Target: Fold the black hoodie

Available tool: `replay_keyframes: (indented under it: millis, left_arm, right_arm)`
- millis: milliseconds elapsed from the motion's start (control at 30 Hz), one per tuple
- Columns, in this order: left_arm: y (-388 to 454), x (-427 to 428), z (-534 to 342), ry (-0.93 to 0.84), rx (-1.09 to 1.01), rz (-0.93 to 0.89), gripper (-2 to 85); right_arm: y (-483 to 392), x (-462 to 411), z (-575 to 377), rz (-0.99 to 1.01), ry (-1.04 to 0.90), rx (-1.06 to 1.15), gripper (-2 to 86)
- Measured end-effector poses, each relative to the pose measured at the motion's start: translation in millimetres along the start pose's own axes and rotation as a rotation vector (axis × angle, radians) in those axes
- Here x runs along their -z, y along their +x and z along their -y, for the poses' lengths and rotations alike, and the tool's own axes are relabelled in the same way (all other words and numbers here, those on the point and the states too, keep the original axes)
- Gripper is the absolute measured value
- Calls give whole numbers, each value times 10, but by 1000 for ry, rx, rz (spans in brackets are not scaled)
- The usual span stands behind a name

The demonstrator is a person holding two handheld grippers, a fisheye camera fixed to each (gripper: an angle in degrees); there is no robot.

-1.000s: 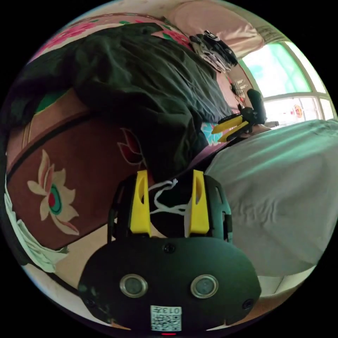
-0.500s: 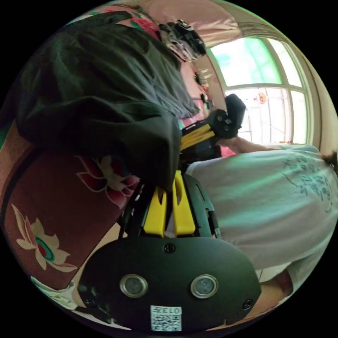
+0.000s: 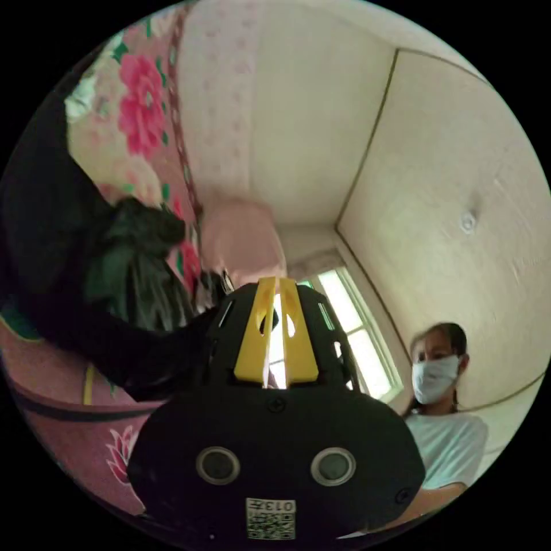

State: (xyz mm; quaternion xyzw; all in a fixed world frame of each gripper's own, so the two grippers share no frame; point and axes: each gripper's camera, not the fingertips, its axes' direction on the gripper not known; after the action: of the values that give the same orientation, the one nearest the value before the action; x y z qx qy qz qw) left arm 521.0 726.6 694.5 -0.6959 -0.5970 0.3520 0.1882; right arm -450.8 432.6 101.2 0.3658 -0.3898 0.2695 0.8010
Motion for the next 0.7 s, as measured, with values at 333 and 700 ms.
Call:
replay_keyframes:
  millis: [333,700]
  left_arm:
    - [-507,-377,-714,-625,-217,686,197]
    - [-1082,-1118,-831,-991,-306,975,43]
  right_arm:
    - [-160,-102,-65,-702,-273,334,117]
    - [114,-1259,359,-950,-567,277,32]
